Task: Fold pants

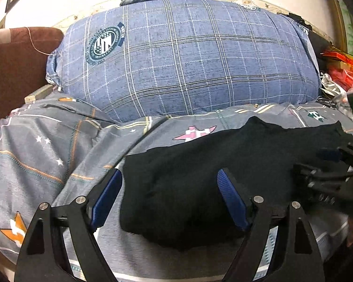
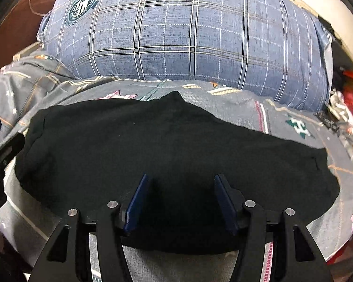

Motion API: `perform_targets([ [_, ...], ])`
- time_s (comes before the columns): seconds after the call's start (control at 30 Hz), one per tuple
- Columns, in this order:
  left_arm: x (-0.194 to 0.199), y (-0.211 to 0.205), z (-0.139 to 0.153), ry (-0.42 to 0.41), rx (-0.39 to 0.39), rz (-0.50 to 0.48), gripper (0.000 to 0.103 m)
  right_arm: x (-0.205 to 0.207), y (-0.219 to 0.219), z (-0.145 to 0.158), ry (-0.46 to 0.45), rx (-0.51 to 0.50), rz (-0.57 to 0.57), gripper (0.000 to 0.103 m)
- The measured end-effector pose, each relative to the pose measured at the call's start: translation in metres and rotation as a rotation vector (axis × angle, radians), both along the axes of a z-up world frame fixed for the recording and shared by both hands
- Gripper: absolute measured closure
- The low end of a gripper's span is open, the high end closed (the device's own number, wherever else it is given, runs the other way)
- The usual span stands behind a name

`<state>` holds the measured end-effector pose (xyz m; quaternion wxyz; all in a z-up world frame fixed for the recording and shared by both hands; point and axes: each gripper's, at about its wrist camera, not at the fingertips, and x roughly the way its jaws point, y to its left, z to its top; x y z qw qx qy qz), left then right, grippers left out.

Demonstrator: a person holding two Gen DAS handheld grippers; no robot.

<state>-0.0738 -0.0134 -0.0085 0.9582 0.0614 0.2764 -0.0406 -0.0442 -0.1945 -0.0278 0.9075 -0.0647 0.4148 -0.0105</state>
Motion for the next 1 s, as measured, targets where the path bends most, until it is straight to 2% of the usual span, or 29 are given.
perform_targets([
  [0.2,0.015,-0.019,0.003,0.005,-0.019,0.000,0.019,0.003,0.003,-0.002,-0.013,-0.048,-0.004,0.043],
  [0.37,0.021,-0.031,-0.002,-0.013,-0.006,-0.010,0.019,0.002,-0.001,0.002,-0.041,-0.063,-0.011,0.043],
  [1.0,0.023,-0.031,-0.017,0.009,0.004,-0.036,0.019,0.009,-0.007,-0.003,-0.047,-0.105,-0.044,0.043],
])
